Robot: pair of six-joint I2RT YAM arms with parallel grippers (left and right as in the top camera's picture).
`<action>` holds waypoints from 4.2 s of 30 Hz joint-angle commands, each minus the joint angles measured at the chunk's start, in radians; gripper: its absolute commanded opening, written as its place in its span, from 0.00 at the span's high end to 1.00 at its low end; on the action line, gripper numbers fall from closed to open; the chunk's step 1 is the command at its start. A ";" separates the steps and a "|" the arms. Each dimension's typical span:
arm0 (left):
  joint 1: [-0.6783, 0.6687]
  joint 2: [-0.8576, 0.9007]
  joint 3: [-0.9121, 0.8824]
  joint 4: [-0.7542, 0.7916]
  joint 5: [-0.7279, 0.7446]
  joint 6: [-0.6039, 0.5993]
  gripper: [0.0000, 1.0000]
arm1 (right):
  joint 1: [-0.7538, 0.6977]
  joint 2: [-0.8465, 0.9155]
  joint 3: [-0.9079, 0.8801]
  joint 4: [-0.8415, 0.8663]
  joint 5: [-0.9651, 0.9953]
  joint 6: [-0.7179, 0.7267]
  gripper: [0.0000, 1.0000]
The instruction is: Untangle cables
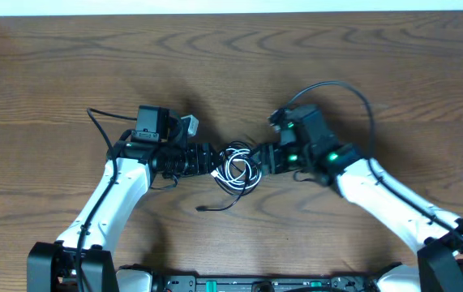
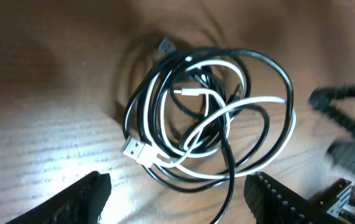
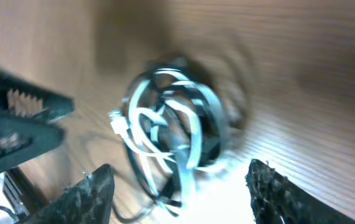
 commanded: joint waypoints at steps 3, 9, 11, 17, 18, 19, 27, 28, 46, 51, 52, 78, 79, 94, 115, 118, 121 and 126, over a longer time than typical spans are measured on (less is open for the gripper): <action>-0.006 -0.001 0.055 -0.071 -0.051 -0.069 0.25 | -0.129 -0.013 -0.002 -0.074 -0.015 -0.025 0.35; -0.125 -0.001 0.183 -0.195 -0.254 -0.172 0.25 | -0.204 0.008 -0.003 -0.117 0.025 -0.025 0.35; -0.201 0.000 0.204 -0.177 -0.299 -0.238 0.25 | -0.219 0.021 -0.003 -0.116 0.026 -0.025 0.35; -0.396 0.023 0.204 -0.048 -0.459 -0.414 0.25 | -0.220 0.090 -0.003 -0.121 0.060 -0.010 0.37; -0.422 0.031 0.204 -0.024 -0.483 -0.433 0.25 | -0.220 0.107 -0.003 -0.120 0.063 0.004 0.37; -0.458 0.048 0.204 0.012 -0.520 -0.470 0.25 | -0.219 0.133 -0.003 -0.114 0.062 0.030 0.36; -0.553 0.193 0.204 0.132 -0.636 -0.665 0.25 | -0.217 0.217 -0.003 -0.055 -0.005 0.059 0.36; -0.553 0.210 0.204 0.151 -0.636 -0.672 0.25 | -0.217 0.220 -0.003 -0.053 -0.005 0.065 0.37; -0.552 0.359 0.204 0.239 -0.636 -0.675 0.58 | -0.189 0.221 -0.003 -0.023 -0.001 0.066 0.36; -0.548 0.292 0.204 0.224 -0.628 -0.662 0.73 | -0.185 0.221 -0.003 -0.023 0.010 0.066 0.37; -0.549 0.269 0.204 0.221 -0.624 -0.653 0.76 | -0.185 0.221 -0.003 -0.023 0.010 0.066 0.37; -0.414 -0.060 0.204 0.016 -0.319 -0.260 0.93 | -0.249 0.220 -0.002 0.124 -0.772 -0.298 0.40; -0.408 -0.060 0.204 0.019 -0.285 -0.249 0.92 | -0.240 0.220 -0.002 0.127 -0.758 -0.297 0.39; -0.352 -0.080 0.209 0.056 0.139 -0.105 0.93 | -0.129 0.221 -0.002 -0.036 0.195 0.079 0.34; 0.052 -0.396 0.209 -0.362 -0.618 -0.346 0.92 | -0.168 0.221 -0.002 -0.084 0.268 0.119 0.36; 0.055 -0.378 0.209 -0.371 -0.600 -0.346 0.85 | -0.168 0.221 -0.002 -0.079 0.239 0.117 0.37; 0.055 -0.342 0.209 -0.373 -0.525 -0.344 0.75 | -0.168 0.220 -0.002 -0.024 0.065 0.011 0.36; 0.055 -0.249 0.209 -0.375 -0.378 -0.248 0.50 | -0.200 0.198 -0.002 0.047 -0.290 -0.157 0.43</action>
